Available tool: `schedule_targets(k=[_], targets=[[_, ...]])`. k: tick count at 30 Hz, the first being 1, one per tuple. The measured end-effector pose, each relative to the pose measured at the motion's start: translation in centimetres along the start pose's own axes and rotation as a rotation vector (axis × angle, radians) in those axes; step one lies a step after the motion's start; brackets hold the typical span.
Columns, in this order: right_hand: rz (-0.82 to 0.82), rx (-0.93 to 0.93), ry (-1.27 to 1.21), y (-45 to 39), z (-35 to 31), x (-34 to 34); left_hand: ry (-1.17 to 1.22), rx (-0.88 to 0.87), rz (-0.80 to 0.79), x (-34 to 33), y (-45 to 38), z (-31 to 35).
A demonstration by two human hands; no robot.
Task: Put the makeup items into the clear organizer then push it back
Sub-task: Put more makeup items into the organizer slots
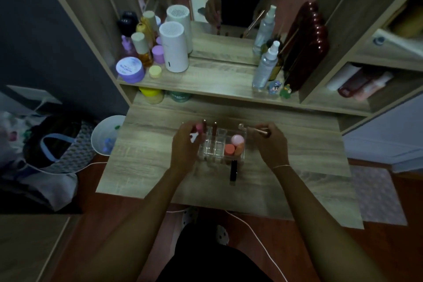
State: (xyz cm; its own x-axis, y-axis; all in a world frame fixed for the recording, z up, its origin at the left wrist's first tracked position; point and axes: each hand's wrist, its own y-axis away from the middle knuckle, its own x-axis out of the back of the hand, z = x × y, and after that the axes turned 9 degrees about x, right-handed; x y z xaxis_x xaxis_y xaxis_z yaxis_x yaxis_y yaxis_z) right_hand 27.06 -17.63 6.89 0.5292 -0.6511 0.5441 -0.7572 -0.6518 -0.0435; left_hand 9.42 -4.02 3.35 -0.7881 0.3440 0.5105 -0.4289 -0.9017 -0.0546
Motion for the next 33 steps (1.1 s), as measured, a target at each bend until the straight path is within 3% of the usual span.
schedule_targets(k=[11,23,33], targets=[[-0.181,0.230,0.197,-2.4,-1.2,-4.9,-0.100,-0.049,-0.040,-1.4,-1.4,-1.4],[-0.319,0.244,0.354,-4.1,-1.1,-7.4,-0.159,0.130,-0.152,-2.2,-1.8,-3.3],[-0.395,0.254,0.426,-4.2,-0.8,-8.2,-0.207,0.048,-0.174,-2.3,-2.1,-3.6]])
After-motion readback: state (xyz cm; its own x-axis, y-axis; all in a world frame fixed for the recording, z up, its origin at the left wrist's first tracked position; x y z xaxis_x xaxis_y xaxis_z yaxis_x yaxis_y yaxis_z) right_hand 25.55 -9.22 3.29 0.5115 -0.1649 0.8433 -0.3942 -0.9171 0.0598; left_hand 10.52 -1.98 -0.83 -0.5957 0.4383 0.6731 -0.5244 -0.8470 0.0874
